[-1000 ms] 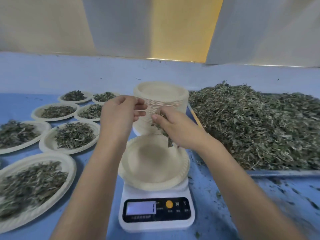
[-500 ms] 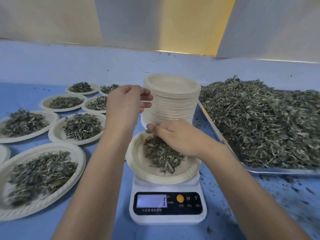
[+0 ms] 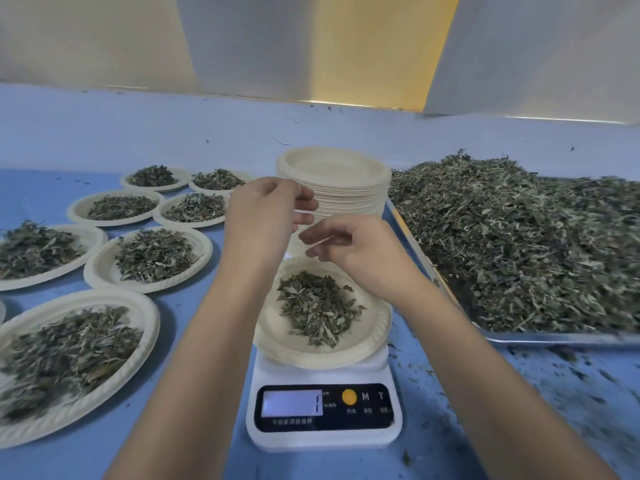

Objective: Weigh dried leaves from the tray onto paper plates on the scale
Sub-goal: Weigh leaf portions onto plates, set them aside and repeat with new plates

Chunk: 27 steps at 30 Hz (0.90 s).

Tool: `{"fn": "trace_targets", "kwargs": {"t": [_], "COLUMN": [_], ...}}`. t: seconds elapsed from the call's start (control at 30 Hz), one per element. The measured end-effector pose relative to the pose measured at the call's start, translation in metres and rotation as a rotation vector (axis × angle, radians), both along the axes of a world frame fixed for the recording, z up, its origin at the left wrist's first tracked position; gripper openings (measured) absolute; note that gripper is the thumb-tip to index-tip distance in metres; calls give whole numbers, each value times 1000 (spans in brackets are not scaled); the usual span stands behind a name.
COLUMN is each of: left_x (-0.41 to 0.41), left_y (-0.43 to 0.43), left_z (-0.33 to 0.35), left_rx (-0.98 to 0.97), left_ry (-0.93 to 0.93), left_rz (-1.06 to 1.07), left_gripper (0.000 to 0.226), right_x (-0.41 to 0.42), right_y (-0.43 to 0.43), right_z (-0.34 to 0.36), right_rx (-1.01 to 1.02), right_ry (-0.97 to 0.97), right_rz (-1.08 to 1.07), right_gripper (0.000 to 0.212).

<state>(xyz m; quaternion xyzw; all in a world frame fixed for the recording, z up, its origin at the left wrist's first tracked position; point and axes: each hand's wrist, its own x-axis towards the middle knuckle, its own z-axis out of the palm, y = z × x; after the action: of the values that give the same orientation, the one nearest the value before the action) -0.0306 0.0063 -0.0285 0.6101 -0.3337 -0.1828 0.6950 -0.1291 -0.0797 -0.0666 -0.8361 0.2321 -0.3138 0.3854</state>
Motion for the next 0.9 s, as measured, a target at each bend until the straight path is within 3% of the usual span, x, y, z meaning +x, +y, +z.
{"fn": "trace_targets", "kwargs": {"t": [0.07, 0.27, 0.33, 0.47, 0.67, 0.73, 0.9], "left_x": [-10, -47, -63, -91, -107, -107, -106], "left_y": [-5, -34, -44, -58, -68, -68, -69], "left_z": [-2, -3, -2, 1, 3, 2, -4], "left_rx": [-1, 5, -1, 16, 47, 48, 64], "left_ry": [-7, 10, 22, 8, -21, -26, -22], "left_rz": [-42, -105, -125, -187, -240, -242, -246], "left_gripper": [24, 25, 27, 27, 28, 29, 27], "right_x": [-3, -33, -48, -80, -106, -108, -108], "right_y": [-3, -28, -43, -86, -126, -130, -128], "right_z": [0, 4, 2, -2, -10, -11, -12], "right_rx": [15, 11, -193, -581, -498, -502, -614], "right_ry": [-46, -187, -86, 363, 878, 910, 752], "right_rz": [-87, -435, -607, -875, -997, -980, -978], "right_gripper": [9, 23, 27, 47, 68, 66, 45]}}
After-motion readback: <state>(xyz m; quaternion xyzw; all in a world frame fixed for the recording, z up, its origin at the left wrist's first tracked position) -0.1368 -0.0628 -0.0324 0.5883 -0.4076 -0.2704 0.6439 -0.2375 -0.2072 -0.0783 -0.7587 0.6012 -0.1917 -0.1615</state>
